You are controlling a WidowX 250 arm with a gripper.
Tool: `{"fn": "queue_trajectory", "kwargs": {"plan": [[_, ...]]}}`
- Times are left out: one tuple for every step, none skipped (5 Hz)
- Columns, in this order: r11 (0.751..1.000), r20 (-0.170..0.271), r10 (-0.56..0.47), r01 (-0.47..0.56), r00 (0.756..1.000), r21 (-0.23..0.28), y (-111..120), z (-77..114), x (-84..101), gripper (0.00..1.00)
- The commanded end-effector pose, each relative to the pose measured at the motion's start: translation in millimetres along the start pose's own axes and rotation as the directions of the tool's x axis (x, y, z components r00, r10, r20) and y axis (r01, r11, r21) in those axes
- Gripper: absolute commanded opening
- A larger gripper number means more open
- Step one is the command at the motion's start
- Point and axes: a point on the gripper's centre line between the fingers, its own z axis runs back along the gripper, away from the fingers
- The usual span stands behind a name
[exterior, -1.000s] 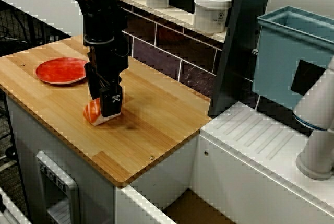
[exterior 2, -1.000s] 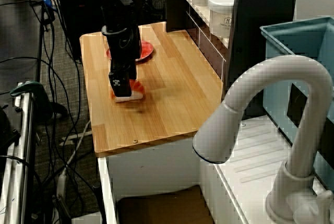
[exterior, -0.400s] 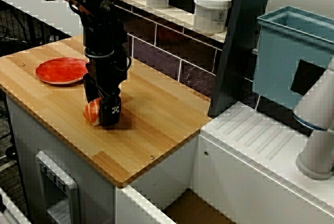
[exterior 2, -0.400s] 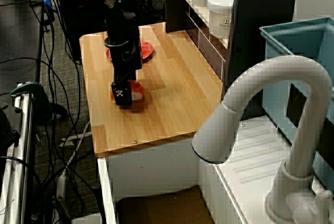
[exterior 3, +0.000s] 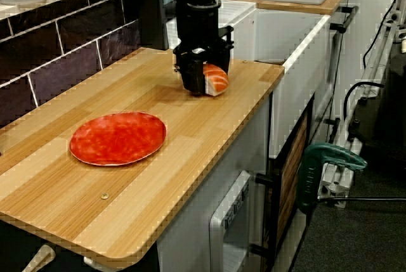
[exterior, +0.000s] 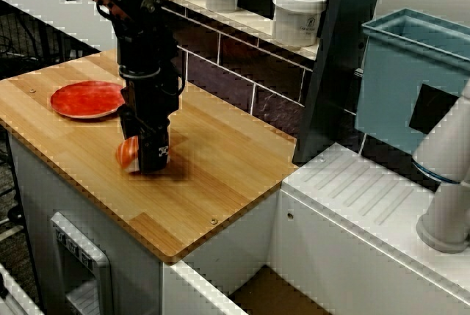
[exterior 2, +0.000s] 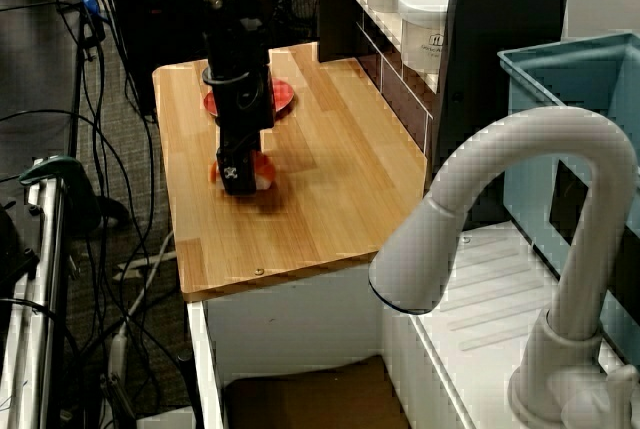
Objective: Put the object on the plate
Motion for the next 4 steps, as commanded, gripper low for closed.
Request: {"fn": "queue_trajectory", "kwargs": {"plan": [[1.000,0.077,0.015,-0.015,0.997,-0.004,30.4,54.1,21.6,0.00],[0.998,0.111,0.066,-0.065,0.992,-0.011,61.1,68.4,25.1,0.00],[0.992,0.155,0.123,-0.119,0.980,-0.034,98.9,73.5,17.4,0.00],[0.987,0.171,0.158,-0.153,0.973,-0.040,121.8,71.3,9.0,0.00]]}}
